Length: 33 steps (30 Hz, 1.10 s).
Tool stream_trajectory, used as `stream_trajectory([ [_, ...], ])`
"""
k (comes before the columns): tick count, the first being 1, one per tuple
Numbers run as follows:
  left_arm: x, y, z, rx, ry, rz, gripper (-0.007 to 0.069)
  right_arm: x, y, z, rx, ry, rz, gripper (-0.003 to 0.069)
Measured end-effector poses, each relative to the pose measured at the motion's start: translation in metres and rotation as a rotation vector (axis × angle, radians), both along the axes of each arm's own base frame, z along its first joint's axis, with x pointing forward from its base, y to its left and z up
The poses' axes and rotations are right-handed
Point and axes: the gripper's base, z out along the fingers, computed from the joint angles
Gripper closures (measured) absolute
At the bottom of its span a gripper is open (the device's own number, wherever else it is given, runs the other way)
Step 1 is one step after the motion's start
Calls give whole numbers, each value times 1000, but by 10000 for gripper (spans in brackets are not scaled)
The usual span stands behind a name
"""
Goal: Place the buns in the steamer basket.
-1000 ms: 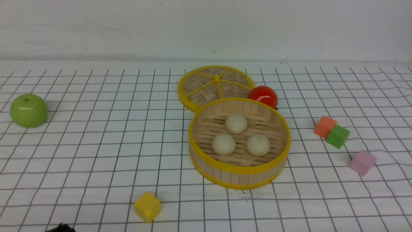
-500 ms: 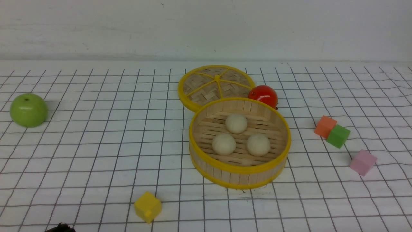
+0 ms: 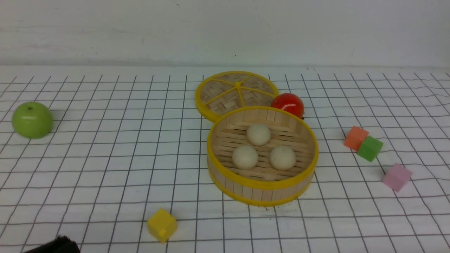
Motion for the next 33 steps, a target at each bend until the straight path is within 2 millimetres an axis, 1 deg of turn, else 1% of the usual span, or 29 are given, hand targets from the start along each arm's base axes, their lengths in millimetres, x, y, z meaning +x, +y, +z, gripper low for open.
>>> stream_trajectory([
  [1,1,4,-1,-3,-21,57,533,0,0,0,0,0,0,645],
  [2,0,4,-1,-6,-27,57,533,0,0,0,0,0,0,645],
  [3,0,12,-5,-20,-46,168,533,0,0,0,0,-1,0,642],
  [4,-1,16,-9,-37,-49,227,538,0,0,0,0,-1,0,640],
  [6,-1,20,-16,-52,-37,290,548,0,0,0,0,-1,0,638],
  [7,-2,23,-26,-72,-17,342,573,0,0,0,0,-1,0,636],
  [8,-1,26,-37,-79,37,392,608,0,0,0,0,-1,0,634],
  [10,-2,27,-48,-73,140,422,638,0,0,0,-3,-1,1,631],
  [13,-4,28,-63,-54,299,446,638,0,0,0,-3,-1,1,627],
  [14,-5,28,-65,-53,321,447,638,0,0,0,-3,-1,1,627],
  [33,-5,28,-66,-66,338,449,638,0,0,0,-3,-1,1,609],
])
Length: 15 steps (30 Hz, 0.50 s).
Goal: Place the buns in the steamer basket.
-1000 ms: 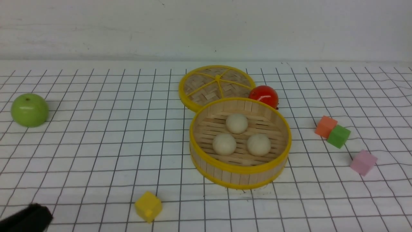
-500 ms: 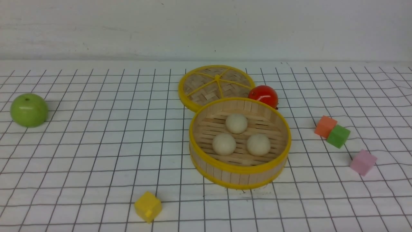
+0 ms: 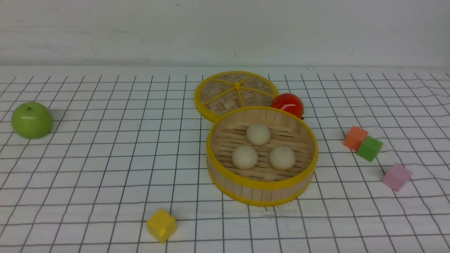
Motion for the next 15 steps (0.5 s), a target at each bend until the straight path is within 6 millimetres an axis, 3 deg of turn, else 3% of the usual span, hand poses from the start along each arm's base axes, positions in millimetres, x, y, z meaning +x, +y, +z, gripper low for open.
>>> stream_trajectory([
  [15,0,0,0,0,0,0,638,0,0,0,0,0,0,590],
])
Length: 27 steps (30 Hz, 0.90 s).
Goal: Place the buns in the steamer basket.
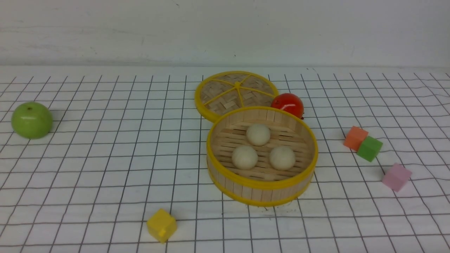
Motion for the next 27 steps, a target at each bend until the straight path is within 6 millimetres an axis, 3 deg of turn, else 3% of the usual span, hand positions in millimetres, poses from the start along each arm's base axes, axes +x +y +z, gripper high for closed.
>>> stream_trajectory([
  [27,0,0,0,0,0,0,636,0,0,0,0,0,0,563],
])
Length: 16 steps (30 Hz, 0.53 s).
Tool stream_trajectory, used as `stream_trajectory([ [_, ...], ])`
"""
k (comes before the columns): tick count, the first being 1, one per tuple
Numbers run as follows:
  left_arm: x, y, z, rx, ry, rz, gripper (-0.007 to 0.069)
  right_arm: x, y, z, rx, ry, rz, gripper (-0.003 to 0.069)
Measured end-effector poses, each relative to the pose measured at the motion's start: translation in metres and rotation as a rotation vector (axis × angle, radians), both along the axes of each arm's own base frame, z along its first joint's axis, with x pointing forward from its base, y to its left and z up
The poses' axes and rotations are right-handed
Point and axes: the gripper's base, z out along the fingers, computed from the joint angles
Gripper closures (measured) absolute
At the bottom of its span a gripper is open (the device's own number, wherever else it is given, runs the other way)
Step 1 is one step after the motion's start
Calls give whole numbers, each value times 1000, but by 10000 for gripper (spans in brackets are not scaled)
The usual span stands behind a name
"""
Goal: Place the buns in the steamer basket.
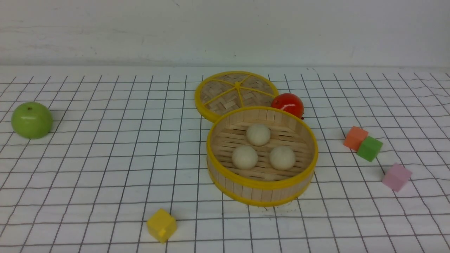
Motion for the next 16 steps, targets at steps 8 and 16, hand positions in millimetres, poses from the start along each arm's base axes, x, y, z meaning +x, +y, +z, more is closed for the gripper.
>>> stream_trajectory([
  [8,0,0,0,0,0,0,627,0,0,0,0,0,0,552],
  [16,0,0,0,0,0,0,621,0,0,0,0,0,0,543],
])
